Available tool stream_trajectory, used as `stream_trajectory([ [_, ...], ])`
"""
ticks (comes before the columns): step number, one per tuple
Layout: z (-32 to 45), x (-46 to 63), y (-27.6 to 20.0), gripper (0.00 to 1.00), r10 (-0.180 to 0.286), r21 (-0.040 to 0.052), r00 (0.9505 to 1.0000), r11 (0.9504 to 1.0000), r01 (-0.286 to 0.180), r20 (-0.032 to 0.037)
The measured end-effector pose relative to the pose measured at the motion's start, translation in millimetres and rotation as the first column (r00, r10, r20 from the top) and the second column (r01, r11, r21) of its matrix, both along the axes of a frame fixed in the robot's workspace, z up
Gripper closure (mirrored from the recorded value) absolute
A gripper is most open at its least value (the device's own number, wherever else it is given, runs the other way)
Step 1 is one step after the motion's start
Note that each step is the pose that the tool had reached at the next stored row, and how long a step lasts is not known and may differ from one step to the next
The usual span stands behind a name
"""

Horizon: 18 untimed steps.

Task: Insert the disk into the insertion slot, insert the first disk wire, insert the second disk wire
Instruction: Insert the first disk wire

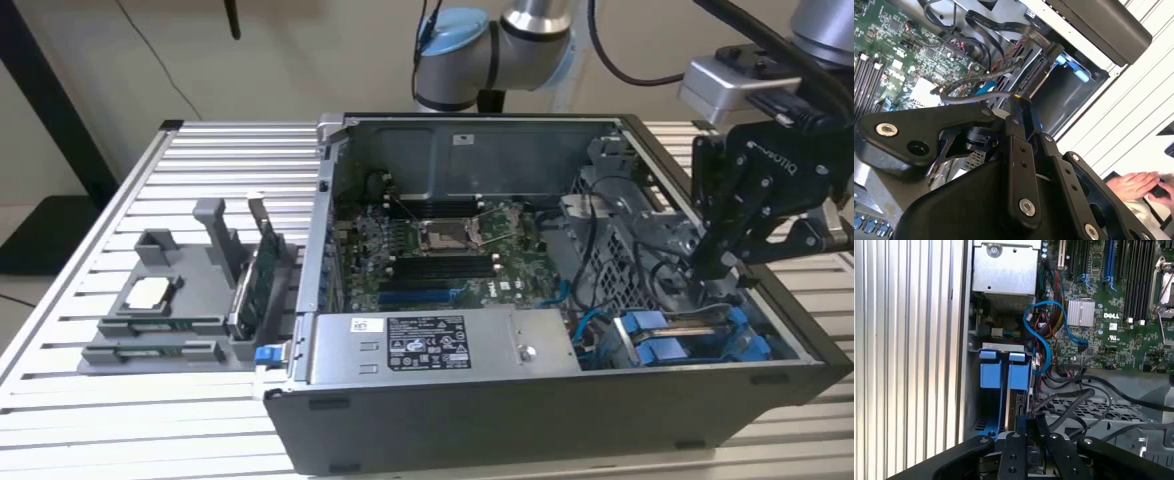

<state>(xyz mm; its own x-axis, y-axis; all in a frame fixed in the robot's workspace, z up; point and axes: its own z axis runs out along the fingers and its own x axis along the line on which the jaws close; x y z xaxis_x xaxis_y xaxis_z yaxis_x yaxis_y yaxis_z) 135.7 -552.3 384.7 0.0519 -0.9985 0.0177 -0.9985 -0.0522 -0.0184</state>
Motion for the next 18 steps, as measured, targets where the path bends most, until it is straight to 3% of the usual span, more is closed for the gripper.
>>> stream_trajectory([
  [18,-5.3,1.6,-0.3,0.81,0.000,-0.0006,1.0000,1.0000,0.000,-0.0017],
])
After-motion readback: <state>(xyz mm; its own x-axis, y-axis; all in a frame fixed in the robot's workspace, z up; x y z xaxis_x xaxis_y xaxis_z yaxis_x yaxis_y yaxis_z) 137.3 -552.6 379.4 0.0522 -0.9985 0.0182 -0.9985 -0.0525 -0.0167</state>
